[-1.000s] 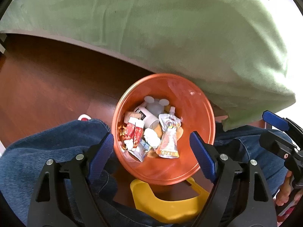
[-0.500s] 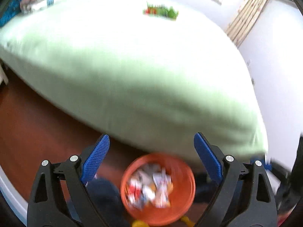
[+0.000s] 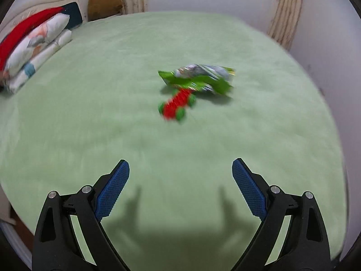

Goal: Collect trash
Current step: 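Move the left tool to the red toy car and grasp it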

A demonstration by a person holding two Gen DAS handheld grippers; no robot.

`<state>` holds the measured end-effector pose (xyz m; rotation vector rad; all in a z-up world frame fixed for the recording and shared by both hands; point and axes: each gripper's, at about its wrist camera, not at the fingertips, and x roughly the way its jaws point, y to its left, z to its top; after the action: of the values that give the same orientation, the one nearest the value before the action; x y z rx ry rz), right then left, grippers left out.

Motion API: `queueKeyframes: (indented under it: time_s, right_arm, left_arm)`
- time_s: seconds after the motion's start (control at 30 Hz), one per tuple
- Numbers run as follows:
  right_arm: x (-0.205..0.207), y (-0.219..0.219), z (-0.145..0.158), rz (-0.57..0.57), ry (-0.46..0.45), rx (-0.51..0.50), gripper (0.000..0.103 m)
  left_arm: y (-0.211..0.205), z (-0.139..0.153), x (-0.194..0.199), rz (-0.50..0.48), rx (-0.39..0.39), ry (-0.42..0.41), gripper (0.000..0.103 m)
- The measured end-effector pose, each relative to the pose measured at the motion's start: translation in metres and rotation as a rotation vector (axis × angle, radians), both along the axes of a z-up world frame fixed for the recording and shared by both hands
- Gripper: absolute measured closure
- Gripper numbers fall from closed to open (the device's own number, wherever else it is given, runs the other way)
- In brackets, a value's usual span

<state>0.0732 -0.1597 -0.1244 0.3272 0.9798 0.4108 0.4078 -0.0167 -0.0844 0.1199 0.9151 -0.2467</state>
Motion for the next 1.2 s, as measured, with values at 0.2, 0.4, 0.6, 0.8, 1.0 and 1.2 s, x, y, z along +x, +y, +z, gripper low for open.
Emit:
queueKeyframes:
  time_s: [0.2, 0.4, 0.6, 0.8, 1.0, 1.2]
  right_arm:
    - [0.026, -0.006, 0.005, 0.002, 0.014, 0.005, 0.021]
    - [0.051, -0.013, 0.025, 0.01, -0.026, -0.016, 0.02]
    - [0.087, -0.019, 0.039, 0.002, -0.045, -0.073, 0.02]
    - [0.145, -0.017, 0.07, 0.037, -0.122, -0.133, 0.02]
    - [0.244, -0.002, 0.087, 0.104, -0.175, -0.246, 0.019]
    - [0.362, 0.056, 0.087, 0.275, -0.218, -0.435, 0.013]
  left_arm:
    - [-0.02, -0.015, 0.085, -0.019, 0.038, 0.061, 0.013]
    - [-0.023, -0.037, 0.121, -0.036, 0.02, 0.134, 0.017]
    - [-0.024, -0.041, 0.115, -0.092, 0.029, 0.111, 0.065]
    - [0.0, -0.032, 0.092, -0.118, -0.061, 0.08, 0.065]
    - [0.024, -0.023, 0.045, -0.137, -0.115, 0.022, 0.065]
    - [0.037, -0.012, 0.009, -0.164, -0.164, -0.001, 0.065]
